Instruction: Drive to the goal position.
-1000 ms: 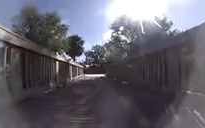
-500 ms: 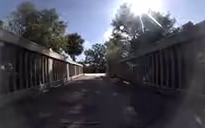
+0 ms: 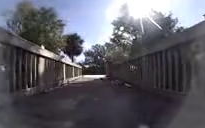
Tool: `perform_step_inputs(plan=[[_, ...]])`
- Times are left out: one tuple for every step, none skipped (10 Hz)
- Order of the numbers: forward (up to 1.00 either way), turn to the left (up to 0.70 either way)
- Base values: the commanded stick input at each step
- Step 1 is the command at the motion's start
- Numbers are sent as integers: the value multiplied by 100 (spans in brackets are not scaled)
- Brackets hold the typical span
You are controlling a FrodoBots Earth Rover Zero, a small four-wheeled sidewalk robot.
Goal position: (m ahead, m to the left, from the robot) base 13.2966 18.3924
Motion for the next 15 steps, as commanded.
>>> perform_step_inputs(plan=[[85,0],[85,0],[85,0],[85,0],[85,0],[85,0],[85,0],[85,0],[85,0],[85,0],[85,0],[85,0],[85,0],[85,0],[85,0]])
